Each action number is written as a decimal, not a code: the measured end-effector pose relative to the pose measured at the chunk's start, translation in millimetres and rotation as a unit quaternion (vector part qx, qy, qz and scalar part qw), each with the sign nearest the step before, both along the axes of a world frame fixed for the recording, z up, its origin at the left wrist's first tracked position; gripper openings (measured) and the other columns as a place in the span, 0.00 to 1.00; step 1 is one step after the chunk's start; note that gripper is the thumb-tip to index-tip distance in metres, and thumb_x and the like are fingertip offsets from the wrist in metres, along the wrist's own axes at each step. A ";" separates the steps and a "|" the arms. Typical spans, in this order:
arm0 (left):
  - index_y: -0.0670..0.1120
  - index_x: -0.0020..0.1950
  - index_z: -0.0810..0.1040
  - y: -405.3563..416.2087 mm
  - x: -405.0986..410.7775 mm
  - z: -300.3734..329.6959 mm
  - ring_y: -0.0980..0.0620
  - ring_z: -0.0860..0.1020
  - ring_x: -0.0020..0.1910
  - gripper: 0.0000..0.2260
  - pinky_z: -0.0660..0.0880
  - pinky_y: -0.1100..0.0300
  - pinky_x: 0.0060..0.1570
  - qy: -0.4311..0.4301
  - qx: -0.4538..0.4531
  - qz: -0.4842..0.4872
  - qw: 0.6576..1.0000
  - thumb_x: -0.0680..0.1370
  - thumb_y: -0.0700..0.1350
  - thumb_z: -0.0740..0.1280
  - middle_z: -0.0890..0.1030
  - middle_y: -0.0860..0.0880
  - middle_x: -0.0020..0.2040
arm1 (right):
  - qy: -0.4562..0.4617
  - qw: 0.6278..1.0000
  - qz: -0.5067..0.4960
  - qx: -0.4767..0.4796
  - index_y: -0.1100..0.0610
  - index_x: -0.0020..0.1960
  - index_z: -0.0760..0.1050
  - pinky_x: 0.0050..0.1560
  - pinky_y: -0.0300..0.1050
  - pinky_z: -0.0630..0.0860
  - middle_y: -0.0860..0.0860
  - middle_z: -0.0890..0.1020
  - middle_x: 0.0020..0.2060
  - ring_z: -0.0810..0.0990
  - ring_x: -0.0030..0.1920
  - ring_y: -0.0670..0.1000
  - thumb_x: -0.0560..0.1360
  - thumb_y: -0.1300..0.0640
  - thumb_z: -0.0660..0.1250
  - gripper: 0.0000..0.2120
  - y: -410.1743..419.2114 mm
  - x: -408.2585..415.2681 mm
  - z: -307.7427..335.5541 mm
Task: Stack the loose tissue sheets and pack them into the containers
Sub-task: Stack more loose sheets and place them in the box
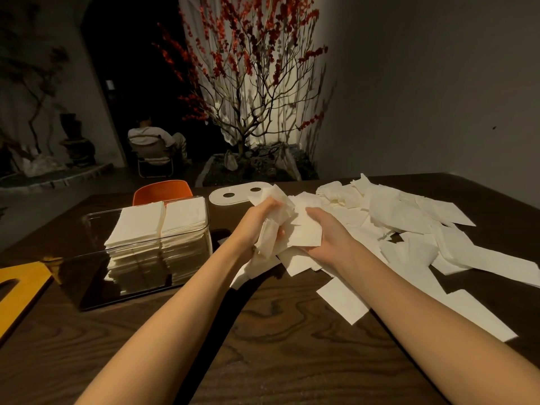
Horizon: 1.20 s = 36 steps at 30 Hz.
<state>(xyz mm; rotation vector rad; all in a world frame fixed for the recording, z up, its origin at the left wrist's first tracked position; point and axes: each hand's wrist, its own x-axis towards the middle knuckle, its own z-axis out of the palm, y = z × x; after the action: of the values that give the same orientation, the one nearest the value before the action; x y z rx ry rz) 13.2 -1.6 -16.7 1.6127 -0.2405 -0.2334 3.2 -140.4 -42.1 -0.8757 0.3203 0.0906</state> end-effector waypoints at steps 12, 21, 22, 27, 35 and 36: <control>0.43 0.73 0.65 -17.0 14.3 -17.0 0.46 0.75 0.59 0.28 0.74 0.53 0.50 0.075 -0.013 0.121 0.990 0.79 0.59 0.58 0.75 0.43 0.65 | -0.043 0.944 -0.063 -0.321 0.55 0.71 0.67 0.63 0.57 0.72 0.53 0.77 0.61 0.74 0.61 0.57 0.82 0.54 0.56 0.18 18.1 11.5 -3.5; 0.45 0.72 0.67 -24.1 16.8 -25.2 0.45 0.77 0.61 0.48 0.74 0.47 0.61 0.034 -0.060 0.096 0.993 0.62 0.77 0.62 0.76 0.43 0.65 | -0.101 0.986 0.082 -0.105 0.52 0.67 0.71 0.59 0.51 0.75 0.53 0.81 0.51 0.79 0.53 0.53 0.82 0.41 0.46 0.24 26.0 0.1 3.0; 0.41 0.67 0.72 -23.5 9.8 -18.6 0.47 0.80 0.56 0.40 0.77 0.50 0.57 0.035 -0.092 0.089 0.991 0.69 0.72 0.63 0.80 0.43 0.59 | -0.109 0.985 0.083 -0.105 0.55 0.68 0.71 0.63 0.51 0.73 0.54 0.80 0.53 0.78 0.56 0.53 0.83 0.44 0.48 0.24 23.7 -0.2 3.6; 0.43 0.53 0.78 -18.0 -1.5 -10.1 0.46 0.82 0.51 0.18 0.77 0.50 0.56 0.101 -0.204 0.009 0.974 0.72 0.55 0.69 0.83 0.42 0.50 | -0.152 0.952 0.035 -0.262 0.50 0.54 0.79 0.60 0.48 0.76 0.50 0.81 0.55 0.79 0.57 0.50 0.81 0.60 0.59 0.11 13.6 6.6 0.3; 0.39 0.59 0.76 -9.8 2.4 -13.8 0.37 0.77 0.57 0.16 0.73 0.42 0.60 0.182 -0.357 -0.066 0.914 0.74 0.36 0.57 0.80 0.36 0.54 | -0.088 0.940 0.060 -0.324 0.47 0.67 0.66 0.51 0.57 0.80 0.52 0.77 0.59 0.79 0.56 0.57 0.70 0.50 0.75 0.30 -7.6 14.3 -1.4; 0.39 0.63 0.74 -8.6 5.1 -15.2 0.36 0.75 0.61 0.19 0.72 0.41 0.61 0.184 -0.355 -0.075 0.913 0.73 0.37 0.57 0.78 0.36 0.60 | -0.076 0.946 0.076 -0.307 0.49 0.67 0.67 0.49 0.57 0.81 0.52 0.78 0.58 0.80 0.55 0.57 0.68 0.50 0.77 0.32 -11.2 14.5 -2.0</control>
<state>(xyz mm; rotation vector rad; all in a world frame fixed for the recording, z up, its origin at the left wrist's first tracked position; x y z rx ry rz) 18.3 -10.2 -31.9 0.8048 -0.1321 -0.4988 17.7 -151.6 -44.2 -1.5197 0.1316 0.0659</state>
